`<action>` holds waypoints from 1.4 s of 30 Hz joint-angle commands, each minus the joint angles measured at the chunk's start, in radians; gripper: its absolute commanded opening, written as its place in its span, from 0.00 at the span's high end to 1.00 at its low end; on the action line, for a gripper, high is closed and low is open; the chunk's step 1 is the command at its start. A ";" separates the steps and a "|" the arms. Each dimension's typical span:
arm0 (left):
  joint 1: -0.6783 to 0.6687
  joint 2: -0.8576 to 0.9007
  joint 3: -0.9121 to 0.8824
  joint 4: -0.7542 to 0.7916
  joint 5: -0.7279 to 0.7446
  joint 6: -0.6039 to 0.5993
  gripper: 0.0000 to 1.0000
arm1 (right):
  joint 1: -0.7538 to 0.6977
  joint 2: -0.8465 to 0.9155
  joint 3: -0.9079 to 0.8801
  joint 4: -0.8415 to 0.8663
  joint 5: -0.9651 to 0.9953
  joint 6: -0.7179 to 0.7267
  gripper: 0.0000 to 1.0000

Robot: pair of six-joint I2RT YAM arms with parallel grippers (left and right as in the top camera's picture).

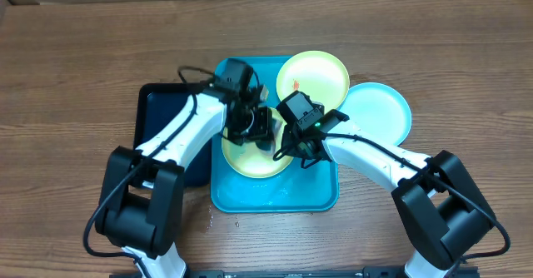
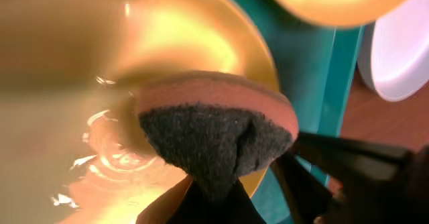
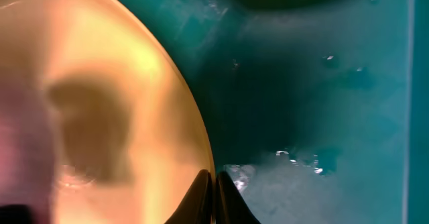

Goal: Clean dirty plates on tray and stack at the side
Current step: 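Scrub the yellow plate with the sponge while the right gripper holds it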

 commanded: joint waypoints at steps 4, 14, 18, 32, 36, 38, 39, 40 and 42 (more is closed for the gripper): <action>0.003 -0.037 0.058 -0.085 -0.348 0.023 0.96 | 0.005 -0.009 -0.012 0.013 -0.024 -0.003 0.96; 0.003 0.010 -0.021 -0.034 -0.449 0.023 0.96 | 0.005 -0.009 -0.012 0.013 -0.024 -0.003 0.96; 0.002 0.069 -0.041 0.004 -0.443 0.023 0.96 | 0.005 -0.009 -0.012 0.013 -0.024 -0.003 0.96; -0.003 0.180 0.002 -0.010 0.031 0.096 0.96 | 0.005 -0.009 -0.027 0.030 -0.024 -0.003 0.96; -0.002 0.180 0.091 -0.073 0.078 0.112 0.96 | 0.005 -0.009 -0.027 0.029 -0.024 -0.003 0.96; -0.002 0.176 0.168 -0.144 0.067 0.137 0.96 | 0.005 -0.009 -0.027 0.028 -0.024 -0.003 0.96; -0.002 0.174 0.187 -0.161 0.061 0.140 0.96 | 0.005 -0.009 -0.027 0.028 -0.024 -0.003 0.96; -0.002 0.169 0.212 -0.187 0.042 0.140 0.96 | 0.005 -0.009 -0.027 0.028 -0.024 -0.003 0.96; -0.002 0.154 0.252 -0.229 -0.021 0.140 0.96 | 0.005 -0.009 -0.027 0.027 -0.024 -0.003 0.96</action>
